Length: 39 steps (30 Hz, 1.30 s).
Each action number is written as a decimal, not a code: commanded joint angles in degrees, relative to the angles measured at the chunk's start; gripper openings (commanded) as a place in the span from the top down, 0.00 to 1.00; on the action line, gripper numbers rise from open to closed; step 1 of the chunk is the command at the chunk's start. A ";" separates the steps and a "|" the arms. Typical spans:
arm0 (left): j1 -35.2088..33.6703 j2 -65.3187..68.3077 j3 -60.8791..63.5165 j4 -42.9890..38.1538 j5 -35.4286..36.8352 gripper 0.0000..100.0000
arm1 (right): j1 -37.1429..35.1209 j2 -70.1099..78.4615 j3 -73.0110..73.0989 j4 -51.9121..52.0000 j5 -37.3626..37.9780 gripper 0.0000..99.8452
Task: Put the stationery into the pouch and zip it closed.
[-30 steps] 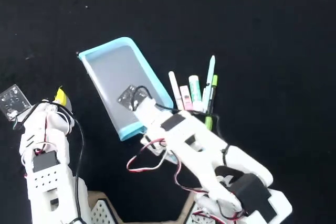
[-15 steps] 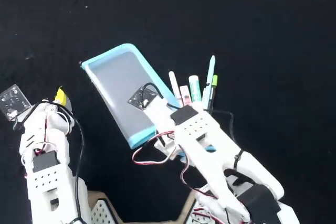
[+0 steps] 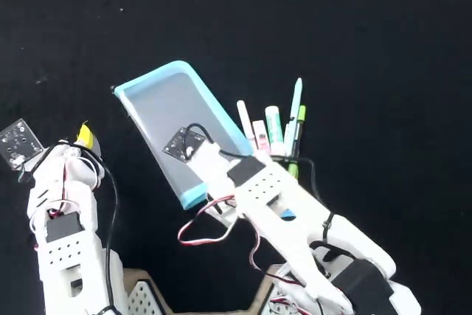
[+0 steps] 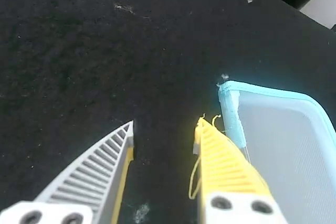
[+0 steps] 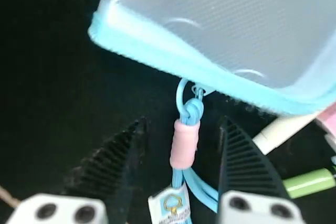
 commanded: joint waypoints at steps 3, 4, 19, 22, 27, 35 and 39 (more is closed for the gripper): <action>-0.48 -0.35 -0.84 -0.62 0.35 0.81 | 2.29 -2.24 8.22 -15.56 -0.79 0.80; -0.48 -0.35 -0.84 -0.62 0.35 0.81 | 3.16 -2.24 9.01 -17.05 -0.70 0.80; 1.98 -0.35 -0.92 -0.44 -0.88 0.81 | 5.19 -2.42 4.97 -19.34 5.89 0.99; 6.55 0.18 -0.84 0.26 -6.95 0.81 | 5.19 -2.33 -0.84 -19.87 5.54 0.99; 15.08 -0.26 -1.36 5.71 -14.77 0.81 | 5.19 -2.33 -4.97 -25.32 1.14 0.99; 16.92 -0.26 -0.92 5.98 -15.38 0.81 | 5.19 -2.24 3.82 -22.77 0.70 0.99; 20.79 -0.26 -2.24 10.11 -15.56 0.81 | 5.19 -2.24 5.76 -18.81 0.70 0.88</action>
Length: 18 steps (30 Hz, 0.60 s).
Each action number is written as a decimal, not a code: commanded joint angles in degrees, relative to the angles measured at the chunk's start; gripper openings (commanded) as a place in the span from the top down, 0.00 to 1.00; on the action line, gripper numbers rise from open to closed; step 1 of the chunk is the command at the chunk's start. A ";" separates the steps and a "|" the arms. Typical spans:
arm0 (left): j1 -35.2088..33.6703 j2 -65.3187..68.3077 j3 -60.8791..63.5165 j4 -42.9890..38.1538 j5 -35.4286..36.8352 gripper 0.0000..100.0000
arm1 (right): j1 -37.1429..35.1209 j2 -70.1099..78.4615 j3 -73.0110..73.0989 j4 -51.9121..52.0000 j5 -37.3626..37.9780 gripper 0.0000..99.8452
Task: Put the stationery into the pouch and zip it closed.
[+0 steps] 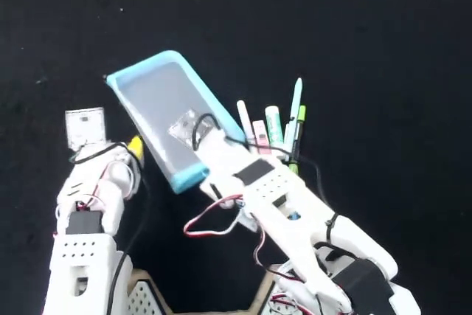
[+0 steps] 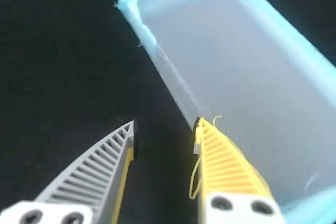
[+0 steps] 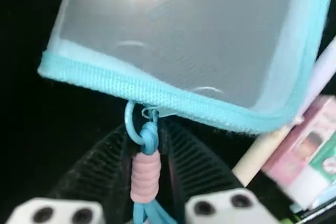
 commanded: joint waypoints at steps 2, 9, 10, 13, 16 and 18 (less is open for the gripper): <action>5.32 -0.35 -3.82 6.95 -0.88 0.81 | 1.05 -2.33 0.13 4.92 -0.44 0.83; 13.41 -0.35 -4.70 13.01 -6.95 0.81 | 0.88 -2.33 -0.84 6.68 -7.47 0.82; 14.11 -0.35 -4.44 12.92 -6.86 0.81 | 0.79 -2.33 -1.10 7.74 -8.18 0.82; 15.34 -0.35 -4.00 12.92 -6.95 0.81 | 1.14 -2.33 -1.10 10.55 -8.97 0.78; 16.22 -0.35 -4.00 13.54 -6.95 0.81 | 2.64 -2.33 -0.75 12.57 -8.53 0.77; 16.92 -0.44 -5.05 15.91 -6.95 0.81 | 3.78 -2.33 -0.57 12.57 -8.53 0.77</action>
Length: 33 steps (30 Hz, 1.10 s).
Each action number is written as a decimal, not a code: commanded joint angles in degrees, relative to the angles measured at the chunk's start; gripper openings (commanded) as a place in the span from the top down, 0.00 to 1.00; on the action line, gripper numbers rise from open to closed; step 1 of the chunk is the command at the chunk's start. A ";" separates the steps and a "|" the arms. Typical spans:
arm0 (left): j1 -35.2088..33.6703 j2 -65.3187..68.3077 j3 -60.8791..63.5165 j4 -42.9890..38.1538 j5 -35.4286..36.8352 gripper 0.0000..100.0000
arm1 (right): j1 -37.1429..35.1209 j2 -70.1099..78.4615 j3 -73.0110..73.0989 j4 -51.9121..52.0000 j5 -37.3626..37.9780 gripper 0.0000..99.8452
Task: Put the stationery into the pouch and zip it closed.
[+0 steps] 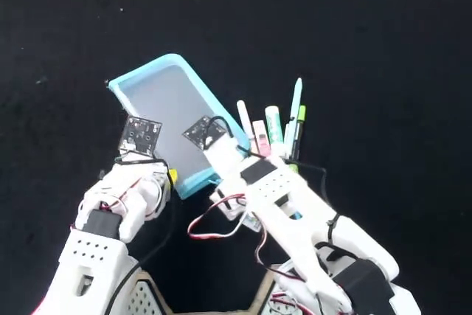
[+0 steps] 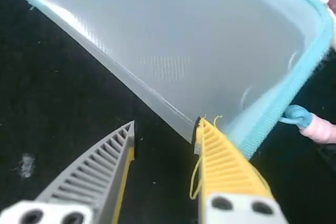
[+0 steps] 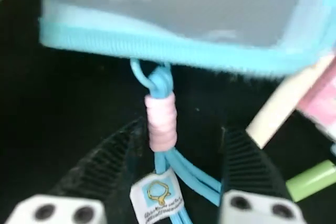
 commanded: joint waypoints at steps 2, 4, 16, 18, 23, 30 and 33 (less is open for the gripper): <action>2.07 -0.35 -5.93 5.36 -0.53 0.81 | 2.73 -2.33 -1.01 1.05 -0.35 0.77; 1.89 -0.35 -6.90 6.33 -0.44 0.81 | 1.85 -2.33 -1.10 1.05 -0.70 0.77; 1.80 -0.35 -6.29 6.15 -0.88 0.81 | -3.78 -2.33 -0.75 0.79 -0.88 0.77; 1.80 -0.35 -6.37 6.15 -0.88 0.81 | -3.78 -2.24 0.66 -2.37 -0.88 0.77; 1.80 -0.35 -6.37 6.15 -0.88 0.81 | -3.78 -1.45 4.44 -7.91 -0.88 0.77; -3.91 -0.35 -7.87 6.15 -0.53 0.81 | -3.52 11.65 -4.79 -2.64 -0.88 0.78; -4.18 -0.35 -7.78 6.15 -0.70 0.81 | -3.87 15.78 -9.01 -1.23 -0.79 0.85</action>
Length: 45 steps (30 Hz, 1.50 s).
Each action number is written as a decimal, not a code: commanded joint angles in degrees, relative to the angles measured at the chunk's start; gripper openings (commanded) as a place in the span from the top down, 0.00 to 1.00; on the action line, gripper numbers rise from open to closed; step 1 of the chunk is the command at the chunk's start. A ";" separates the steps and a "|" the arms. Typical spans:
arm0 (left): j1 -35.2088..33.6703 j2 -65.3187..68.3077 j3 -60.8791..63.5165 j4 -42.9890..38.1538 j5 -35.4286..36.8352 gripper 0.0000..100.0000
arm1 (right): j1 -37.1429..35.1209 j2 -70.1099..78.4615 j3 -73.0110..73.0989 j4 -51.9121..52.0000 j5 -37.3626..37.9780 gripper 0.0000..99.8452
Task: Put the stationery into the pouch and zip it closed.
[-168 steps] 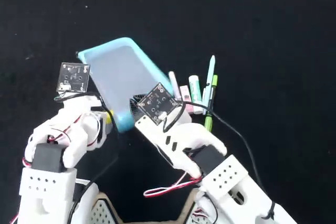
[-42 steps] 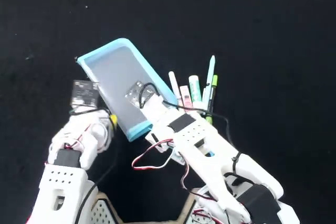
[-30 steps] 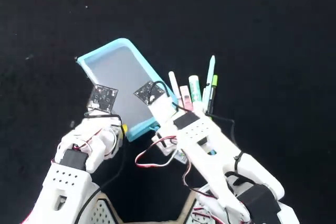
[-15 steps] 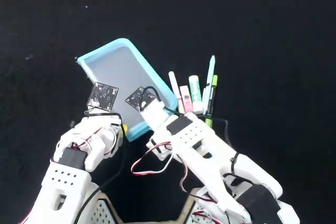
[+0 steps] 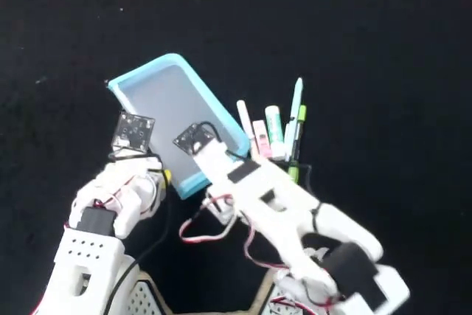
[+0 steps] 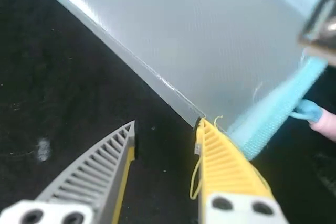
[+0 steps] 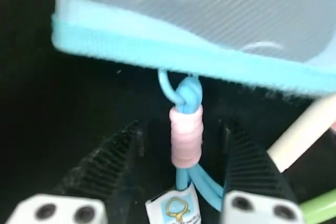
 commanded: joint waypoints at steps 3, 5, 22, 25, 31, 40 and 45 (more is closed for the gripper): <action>-1.19 -0.35 -4.18 0.26 -0.18 0.81 | -0.26 5.93 -6.73 2.20 -0.09 1.00; -1.19 -0.35 -4.18 0.26 -0.18 0.81 | 0.35 4.00 -6.73 3.25 0.18 0.99; -1.63 -0.35 -16.13 14.68 0.00 0.81 | 1.49 -16.84 -10.33 -2.90 5.45 0.99; -1.63 -0.35 -17.89 16.53 0.00 0.81 | 1.58 -16.92 -10.59 -4.40 5.54 0.99; -1.10 -0.35 -21.49 19.78 0.00 0.81 | 1.49 -17.27 -10.51 -5.01 5.45 0.99; 1.89 -0.35 -21.23 18.64 4.40 0.81 | 1.49 -17.27 -10.59 -5.01 5.45 0.99; 5.85 -0.35 -21.05 18.02 4.40 0.81 | 1.49 -17.27 -10.42 -5.01 5.45 0.99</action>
